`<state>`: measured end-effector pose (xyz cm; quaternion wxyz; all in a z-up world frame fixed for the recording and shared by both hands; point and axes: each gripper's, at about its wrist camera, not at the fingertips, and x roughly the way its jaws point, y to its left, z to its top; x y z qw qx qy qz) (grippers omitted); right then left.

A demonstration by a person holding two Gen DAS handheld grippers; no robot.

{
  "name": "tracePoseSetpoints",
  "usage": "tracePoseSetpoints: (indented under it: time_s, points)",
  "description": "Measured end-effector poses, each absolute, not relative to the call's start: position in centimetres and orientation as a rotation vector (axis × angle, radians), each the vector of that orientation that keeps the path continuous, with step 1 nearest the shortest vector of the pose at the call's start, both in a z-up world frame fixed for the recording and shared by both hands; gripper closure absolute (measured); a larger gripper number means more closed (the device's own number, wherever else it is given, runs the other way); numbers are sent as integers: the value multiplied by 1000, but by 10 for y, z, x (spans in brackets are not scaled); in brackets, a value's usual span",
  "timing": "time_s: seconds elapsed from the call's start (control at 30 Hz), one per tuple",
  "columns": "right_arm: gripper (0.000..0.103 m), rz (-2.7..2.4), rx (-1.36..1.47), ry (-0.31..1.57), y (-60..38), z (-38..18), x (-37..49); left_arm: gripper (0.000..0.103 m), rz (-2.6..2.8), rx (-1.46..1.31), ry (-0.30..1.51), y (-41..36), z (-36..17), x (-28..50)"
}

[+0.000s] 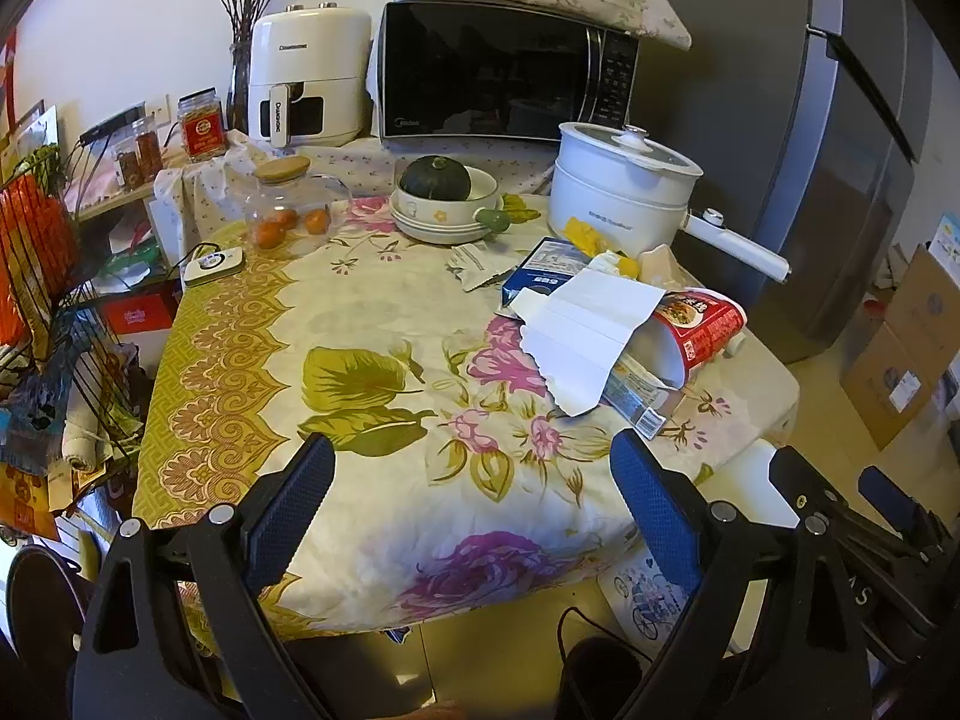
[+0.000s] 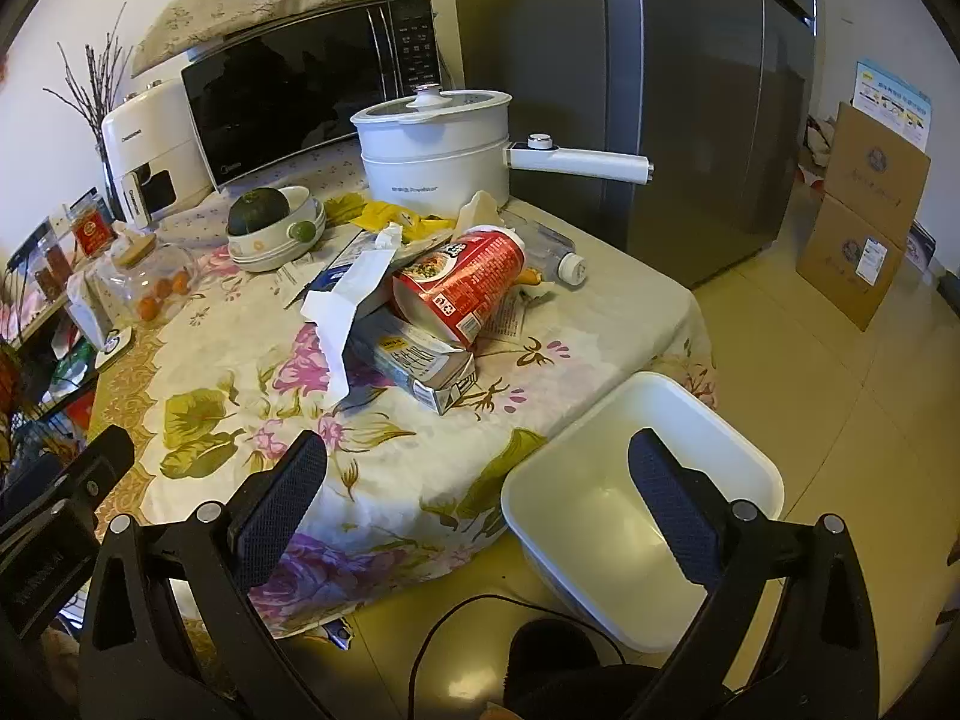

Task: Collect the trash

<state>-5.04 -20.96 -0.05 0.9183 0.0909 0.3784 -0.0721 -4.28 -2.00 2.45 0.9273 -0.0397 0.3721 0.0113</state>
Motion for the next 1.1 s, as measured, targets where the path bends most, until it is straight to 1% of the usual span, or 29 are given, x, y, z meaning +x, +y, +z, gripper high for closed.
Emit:
tracePoseSetpoints:
  time_s: [1.1]
  points:
    - [7, -150, 183, 778, -208, 3, -48, 13, 22, -75, 763, -18, 23, -41]
